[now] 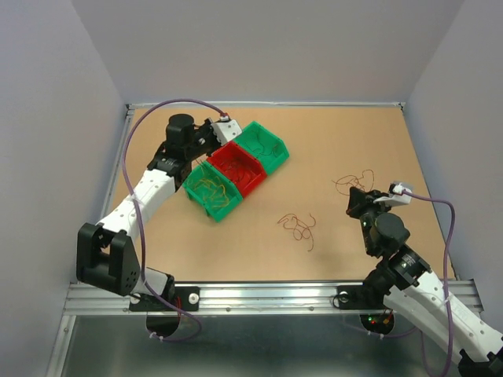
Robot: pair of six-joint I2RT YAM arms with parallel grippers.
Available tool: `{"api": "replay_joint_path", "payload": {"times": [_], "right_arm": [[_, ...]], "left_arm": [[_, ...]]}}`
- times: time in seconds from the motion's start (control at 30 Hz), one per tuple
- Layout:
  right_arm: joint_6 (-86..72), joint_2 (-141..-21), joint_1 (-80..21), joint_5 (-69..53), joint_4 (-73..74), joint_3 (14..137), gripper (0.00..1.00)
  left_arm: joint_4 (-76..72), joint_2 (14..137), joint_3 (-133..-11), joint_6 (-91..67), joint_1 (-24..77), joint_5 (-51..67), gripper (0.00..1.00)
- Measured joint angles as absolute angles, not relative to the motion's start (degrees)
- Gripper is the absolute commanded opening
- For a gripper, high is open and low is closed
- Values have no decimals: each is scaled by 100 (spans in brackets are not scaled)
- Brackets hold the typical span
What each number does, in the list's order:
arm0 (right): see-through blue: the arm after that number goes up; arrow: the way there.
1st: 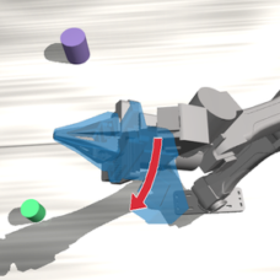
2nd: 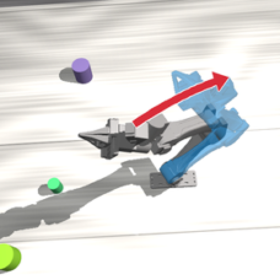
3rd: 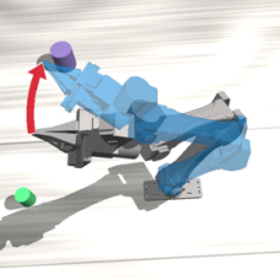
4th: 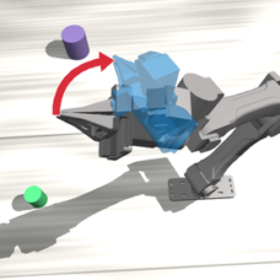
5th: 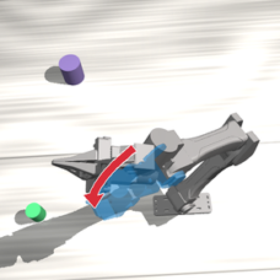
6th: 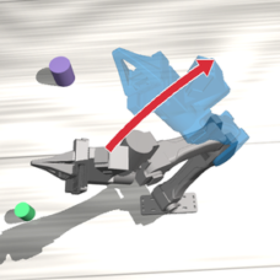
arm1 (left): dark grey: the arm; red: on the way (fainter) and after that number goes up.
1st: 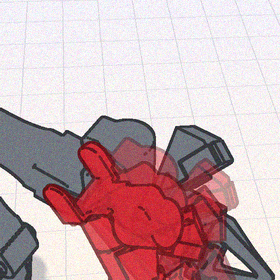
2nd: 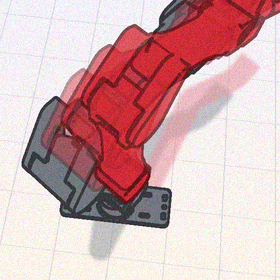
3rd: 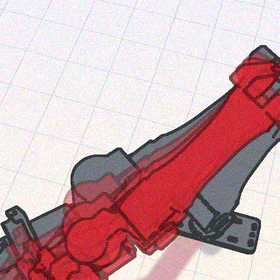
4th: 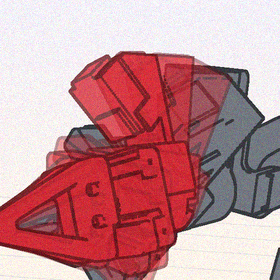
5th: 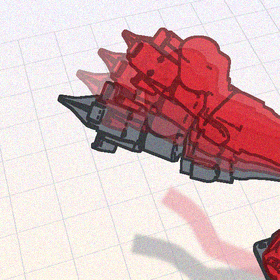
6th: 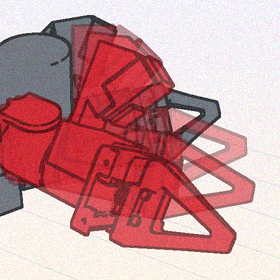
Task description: Untangle the cables
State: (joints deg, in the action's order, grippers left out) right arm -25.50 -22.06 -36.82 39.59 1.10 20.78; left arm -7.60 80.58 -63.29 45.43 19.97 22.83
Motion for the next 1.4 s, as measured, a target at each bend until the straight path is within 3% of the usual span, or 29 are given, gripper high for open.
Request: {"api": "replay_joint_path", "payload": {"times": [0.3,0.63,1.13,1.4], "right_arm": [[-2528,-2204,-3682,3894,110,2078,1],[-2528,-2311,-3682,3817,106,2078,0],[-2388,-2329,-3682,3667,102,2078,0],[-2353,-2182,-3682,3597,89,2078,0]], "left_arm": [[-506,7891,-6226,4987,1844,2694,0],[143,9133,-6366,6479,2397,2320,0],[2893,11902,-9915,9021,2919,1553,0],[3059,12075,-10116,9603,3004,1004,0]]}}
